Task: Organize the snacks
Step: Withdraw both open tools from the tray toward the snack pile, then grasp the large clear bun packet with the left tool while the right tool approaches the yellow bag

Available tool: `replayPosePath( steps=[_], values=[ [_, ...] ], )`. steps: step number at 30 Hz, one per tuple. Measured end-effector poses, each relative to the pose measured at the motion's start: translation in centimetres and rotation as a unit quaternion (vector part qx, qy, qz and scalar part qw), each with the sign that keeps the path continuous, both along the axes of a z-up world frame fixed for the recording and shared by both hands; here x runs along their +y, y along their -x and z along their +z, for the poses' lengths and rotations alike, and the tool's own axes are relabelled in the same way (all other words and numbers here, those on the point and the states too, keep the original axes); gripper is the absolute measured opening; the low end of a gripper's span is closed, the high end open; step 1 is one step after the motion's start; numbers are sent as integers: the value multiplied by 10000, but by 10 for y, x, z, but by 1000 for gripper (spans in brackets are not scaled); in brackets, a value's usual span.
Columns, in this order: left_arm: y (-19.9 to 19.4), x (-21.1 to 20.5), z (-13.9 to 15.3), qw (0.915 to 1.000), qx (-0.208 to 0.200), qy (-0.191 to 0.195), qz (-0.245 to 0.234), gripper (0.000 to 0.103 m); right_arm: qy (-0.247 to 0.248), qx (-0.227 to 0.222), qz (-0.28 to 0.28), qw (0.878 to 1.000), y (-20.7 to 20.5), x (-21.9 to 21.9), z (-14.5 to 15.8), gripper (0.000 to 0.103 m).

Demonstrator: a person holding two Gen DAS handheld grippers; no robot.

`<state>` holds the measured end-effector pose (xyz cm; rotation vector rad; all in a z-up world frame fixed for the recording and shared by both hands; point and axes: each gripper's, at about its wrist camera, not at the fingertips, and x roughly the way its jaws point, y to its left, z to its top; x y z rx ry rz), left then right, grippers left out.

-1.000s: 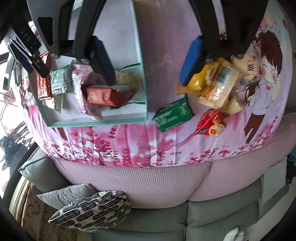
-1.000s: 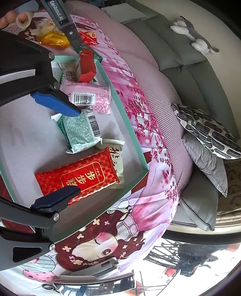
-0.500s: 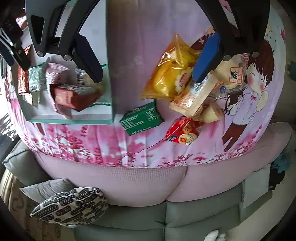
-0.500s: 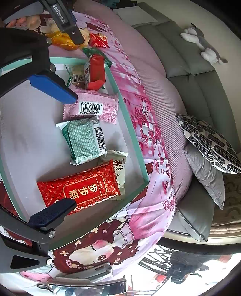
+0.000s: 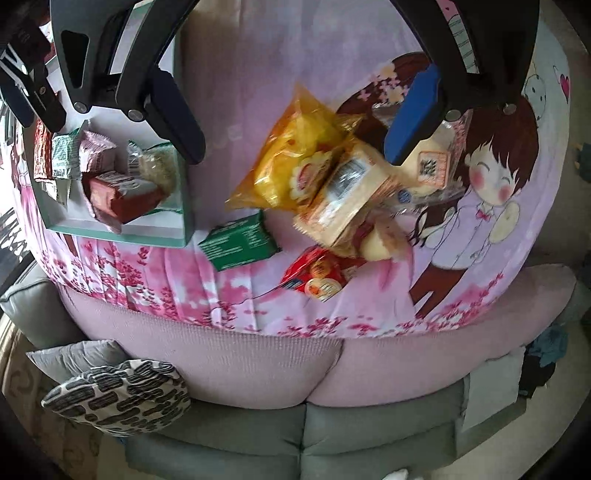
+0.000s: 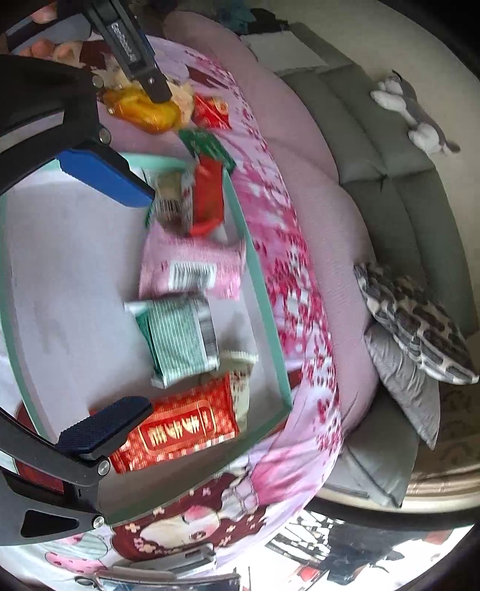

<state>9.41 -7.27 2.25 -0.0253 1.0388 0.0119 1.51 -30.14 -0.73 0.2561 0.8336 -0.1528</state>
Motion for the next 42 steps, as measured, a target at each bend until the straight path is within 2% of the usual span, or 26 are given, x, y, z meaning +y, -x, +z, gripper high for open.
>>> replayPosePath(
  steps=[5, 13, 19, 25, 31, 35, 42],
  values=[
    [3, 29, -3, 9994, 221, 175, 185, 98, 34, 59, 309, 9995, -4, 31, -1, 103],
    [6, 78, 7, 9971, 214, 561, 476, 98, 158, 100, 749, 9970, -10, 79, -3, 103],
    [5, 118, 9, 9924, 210, 795, 914, 98, 211, 142, 1135, 9932, -15, 120, -7, 103],
    [1, 147, -4, 9861, 375, 1073, 1215, 98, 198, 254, 1414, 9894, -21, 152, -15, 103],
    [-5, 150, -22, 9821, 665, 1260, 1233, 97, 185, 409, 1544, 9870, -31, 168, -28, 103],
    [-12, 146, -31, 9812, 786, 1297, 1193, 97, 100, 322, 1539, 9875, -40, 171, -28, 102],
    [-20, 137, -38, 9825, 861, 1247, 1079, 97, -48, 158, 1578, 9873, -52, 179, -28, 90]
  ],
)
